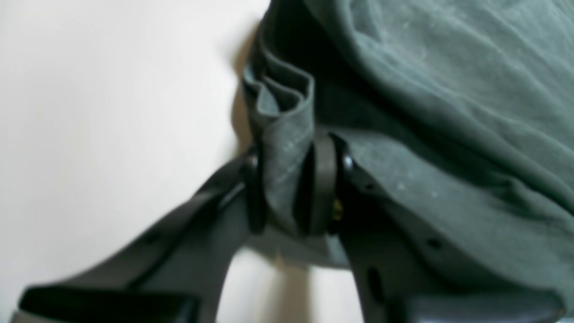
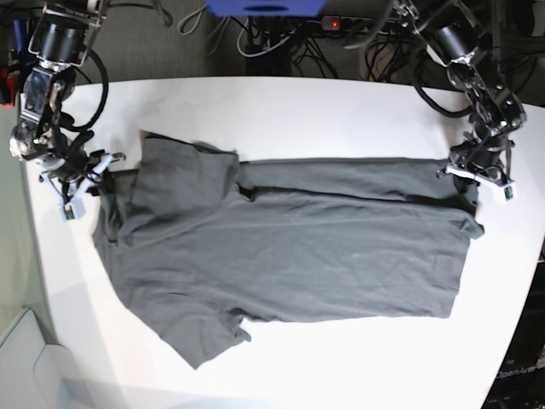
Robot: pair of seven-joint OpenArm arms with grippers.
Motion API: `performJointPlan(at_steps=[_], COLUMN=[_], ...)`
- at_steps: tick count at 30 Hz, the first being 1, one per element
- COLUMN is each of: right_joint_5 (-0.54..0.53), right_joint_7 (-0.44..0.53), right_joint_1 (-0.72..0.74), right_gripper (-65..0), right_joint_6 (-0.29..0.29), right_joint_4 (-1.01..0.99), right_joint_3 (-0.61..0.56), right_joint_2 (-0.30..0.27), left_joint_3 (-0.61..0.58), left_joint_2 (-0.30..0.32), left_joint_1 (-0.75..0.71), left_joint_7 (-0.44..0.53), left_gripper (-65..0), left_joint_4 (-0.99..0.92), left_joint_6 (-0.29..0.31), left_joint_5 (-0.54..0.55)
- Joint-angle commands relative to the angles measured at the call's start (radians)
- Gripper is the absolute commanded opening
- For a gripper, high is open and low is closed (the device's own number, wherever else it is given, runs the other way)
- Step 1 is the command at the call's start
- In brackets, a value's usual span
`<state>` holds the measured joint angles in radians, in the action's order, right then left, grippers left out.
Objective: Layout the t-shirt on the table in an organized manner, then fold the t-shirt properly
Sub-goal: 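Regrasp the folded edge with both grippers, then pull the folded edge taut with both grippers, then release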
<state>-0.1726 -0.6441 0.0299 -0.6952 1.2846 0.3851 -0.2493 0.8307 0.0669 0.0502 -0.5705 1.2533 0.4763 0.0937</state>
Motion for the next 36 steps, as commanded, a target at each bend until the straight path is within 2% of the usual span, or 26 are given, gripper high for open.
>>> performJointPlan(at_steps=[1,5,10,24,30,36], right_joint_5=[0.009,0.008,0.008,0.006,0.006,0.006], right_joint_7=[-0.019,-0.015,-0.016,-0.023,-0.016,-0.018], right_joint_1=[-0.003,-0.040,-0.097,-0.296,-0.402,-0.425], right_gripper=[-54.9,-55.0,-55.1,-55.1,-55.2,-55.2], right_joint_6=[-0.003,-0.003,-0.003,-0.003,-0.003,-0.003], right_joint_4=[0.011,0.043,0.100,0.286,0.386,0.415], right_joint_3=[0.004,0.004,0.005,0.005,0.005,0.007], right_joint_2=[-0.017,-0.017,-0.012,-0.009,0.041,0.048], left_joint_3=[0.003,-0.001,0.005,0.006,0.006,0.006], left_joint_2=[0.012,0.014,0.014,0.030,0.030,0.029], left_joint_1=[0.004,-0.029,-0.059,-0.223,-0.275,-0.301], left_joint_7=[0.011,0.011,0.011,0.010,0.010,0.010], left_gripper=[-50.8,-51.4,-59.8,-59.9,-59.9,-59.9], left_joint_4=[0.013,0.027,0.029,0.174,0.213,0.220], left_joint_6=[0.006,0.006,0.006,0.006,0.006,0.006], left_joint_5=[0.004,0.011,0.011,0.015,0.015,0.015])
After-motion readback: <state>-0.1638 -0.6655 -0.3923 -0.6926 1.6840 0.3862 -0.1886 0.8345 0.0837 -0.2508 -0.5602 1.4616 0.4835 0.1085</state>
